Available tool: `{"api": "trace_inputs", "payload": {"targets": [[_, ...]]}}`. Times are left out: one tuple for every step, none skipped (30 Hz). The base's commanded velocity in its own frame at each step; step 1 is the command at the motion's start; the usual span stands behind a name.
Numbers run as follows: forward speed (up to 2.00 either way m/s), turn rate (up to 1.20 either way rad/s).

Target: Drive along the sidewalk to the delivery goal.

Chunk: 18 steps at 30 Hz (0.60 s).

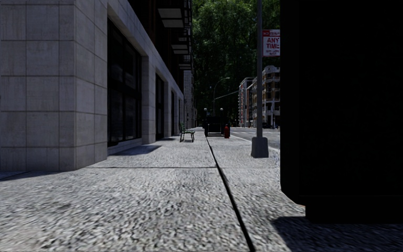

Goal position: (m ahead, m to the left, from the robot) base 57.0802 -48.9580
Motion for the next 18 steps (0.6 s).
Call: {"api": "trace_inputs", "payload": {"targets": [[2.00,0.00],[2.00,0.00],[2.00,0.00],[2.00,0.00],[2.00,0.00],[2.00,0.00],[2.00,0.00],[2.00,0.00],[2.00,0.00],[2.00,0.00],[2.00,0.00],[2.00,0.00],[2.00,0.00],[2.00,0.00],[2.00,0.00],[2.00,0.00],[2.00,0.00],[2.00,0.00]]}}
